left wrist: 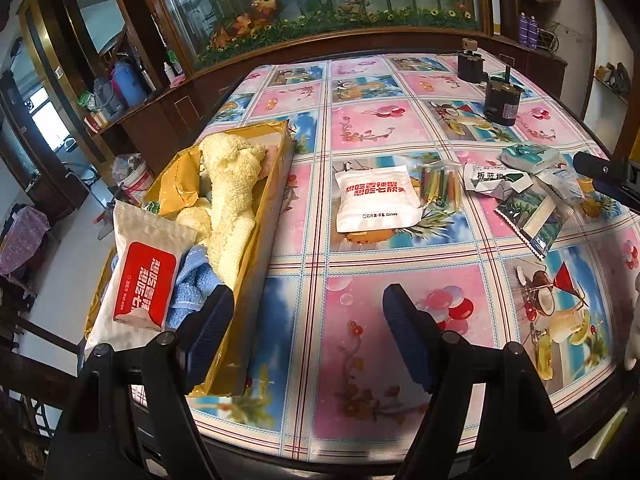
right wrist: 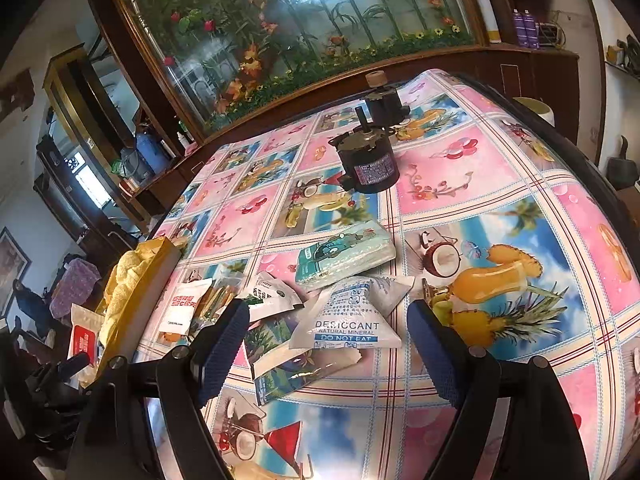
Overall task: Organize soft objects
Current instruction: 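Move both open tools back over the remaining packets, then lower both open tools toward the green medicine sachet and blue tissue pack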
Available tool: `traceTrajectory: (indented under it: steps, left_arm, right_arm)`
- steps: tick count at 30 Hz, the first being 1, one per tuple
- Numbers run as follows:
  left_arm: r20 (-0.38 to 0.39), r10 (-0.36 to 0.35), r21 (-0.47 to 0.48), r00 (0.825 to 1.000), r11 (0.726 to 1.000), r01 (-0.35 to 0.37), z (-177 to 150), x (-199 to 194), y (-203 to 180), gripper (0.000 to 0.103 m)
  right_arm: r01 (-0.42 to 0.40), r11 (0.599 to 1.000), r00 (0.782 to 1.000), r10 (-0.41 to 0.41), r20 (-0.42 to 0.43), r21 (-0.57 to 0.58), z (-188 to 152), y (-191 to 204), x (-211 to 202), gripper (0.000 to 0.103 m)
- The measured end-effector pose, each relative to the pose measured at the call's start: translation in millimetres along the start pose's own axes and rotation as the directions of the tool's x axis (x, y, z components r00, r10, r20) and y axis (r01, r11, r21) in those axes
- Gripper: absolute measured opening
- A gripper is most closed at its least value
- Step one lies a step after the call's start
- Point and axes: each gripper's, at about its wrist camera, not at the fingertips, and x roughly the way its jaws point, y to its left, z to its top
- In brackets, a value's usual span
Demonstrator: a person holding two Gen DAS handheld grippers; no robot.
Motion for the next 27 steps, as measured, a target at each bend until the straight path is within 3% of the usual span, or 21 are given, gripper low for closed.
traceTrajectory:
  steps: [15,27]
  left_arm:
    - [-0.034,-0.01,0.0,0.999,1.0,0.01,2.2,17.6,-1.0,0.077]
    - [-0.079,-0.222,-0.159,0.972,0.965,0.207,33.1,49.5,17.5,0.077]
  right_arm:
    - [0.014,1.0,1.0,-0.014,-0.015,0.027,1.6,-11.8,11.9,0.083]
    - [0.069,0.99,0.997,-0.073,0.032,0.119,16.2,-52.6,1.7,0.084]
